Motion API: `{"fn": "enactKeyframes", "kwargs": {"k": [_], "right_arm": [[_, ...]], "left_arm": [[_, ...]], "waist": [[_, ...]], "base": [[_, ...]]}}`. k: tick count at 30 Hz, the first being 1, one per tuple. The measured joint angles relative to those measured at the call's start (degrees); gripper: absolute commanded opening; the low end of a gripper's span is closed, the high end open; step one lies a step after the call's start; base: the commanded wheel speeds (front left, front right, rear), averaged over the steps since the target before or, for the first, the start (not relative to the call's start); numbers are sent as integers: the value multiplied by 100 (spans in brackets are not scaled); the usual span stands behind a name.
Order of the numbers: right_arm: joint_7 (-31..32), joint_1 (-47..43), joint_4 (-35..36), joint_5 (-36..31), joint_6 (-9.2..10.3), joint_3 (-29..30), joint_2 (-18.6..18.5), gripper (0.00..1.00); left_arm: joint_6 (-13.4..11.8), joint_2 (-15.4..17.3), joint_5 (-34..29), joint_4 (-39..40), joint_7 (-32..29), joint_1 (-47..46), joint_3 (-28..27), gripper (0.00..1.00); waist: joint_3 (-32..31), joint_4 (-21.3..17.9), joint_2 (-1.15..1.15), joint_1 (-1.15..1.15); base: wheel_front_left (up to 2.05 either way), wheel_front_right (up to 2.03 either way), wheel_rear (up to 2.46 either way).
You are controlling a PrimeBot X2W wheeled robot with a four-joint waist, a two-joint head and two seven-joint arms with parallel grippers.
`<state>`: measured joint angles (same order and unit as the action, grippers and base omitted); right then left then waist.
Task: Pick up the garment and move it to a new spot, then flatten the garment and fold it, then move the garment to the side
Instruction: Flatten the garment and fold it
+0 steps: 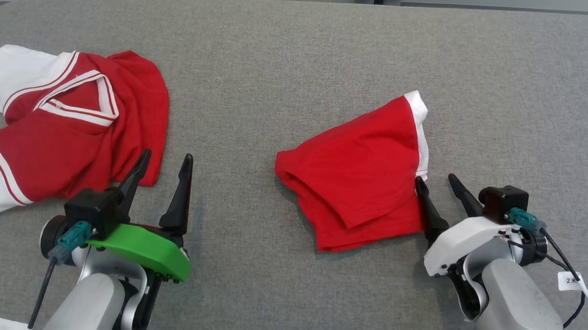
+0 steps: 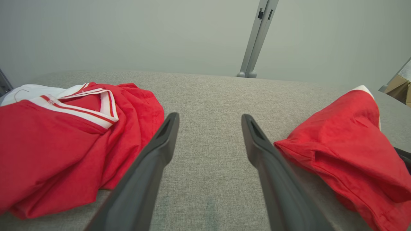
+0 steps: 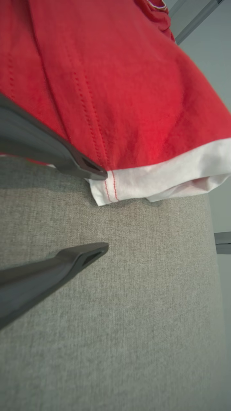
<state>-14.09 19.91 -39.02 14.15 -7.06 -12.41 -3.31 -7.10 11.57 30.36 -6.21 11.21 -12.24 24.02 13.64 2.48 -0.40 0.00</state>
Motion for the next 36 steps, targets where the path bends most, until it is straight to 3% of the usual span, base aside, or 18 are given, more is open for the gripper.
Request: {"fn": "enactKeyframes", "kwargs": {"k": [8, 19, 21, 23, 25, 27, 34, 36], "right_arm": [[-8, 207, -32, 120, 0, -442, -8, 100], [-19, 282, -266, 309, 0, -499, -37, 99], [-24, 325, -285, 341, 0, -519, -42, 94], [-26, 359, -328, 375, 0, -581, -57, 74], [-30, 395, -366, 412, 0, -637, -55, 46], [-34, 446, -391, 437, -1, -657, -53, 34], [-33, 469, -390, 565, -8, -672, -104, 7], [-33, 482, -356, 566, -8, -625, -156, 13]], "left_arm": [[0, -83, -82, 125, -22, 14, -13, 100], [0, -175, -152, 192, -108, 62, -54, 100], [0, -186, -187, 224, -118, 69, -79, 100], [0, -210, -190, 289, -157, 73, -104, 100], [0, -226, -190, 292, -158, 74, -123, 100], [0, -249, -191, 296, -159, 77, -143, 100], [0, -315, -240, 301, -166, 82, -197, 100], [0, -324, -240, 301, -166, 88, -218, 100]], "waist": [[13, 13, 0, 0], [51, 89, 0, 0], [66, 105, 0, 0], [109, 133, 0, 0], [126, 149, 0, 0], [138, 160, 0, 0], [152, 174, 0, 0], [148, 167, 0, 0]], "base": [[0, 0, 0], [0, 0, 0], [0, 0, 0], [0, 0, 0], [0, 0, 0], [0, 0, 0], [0, 0, 0], [0, 0, 0]]}}
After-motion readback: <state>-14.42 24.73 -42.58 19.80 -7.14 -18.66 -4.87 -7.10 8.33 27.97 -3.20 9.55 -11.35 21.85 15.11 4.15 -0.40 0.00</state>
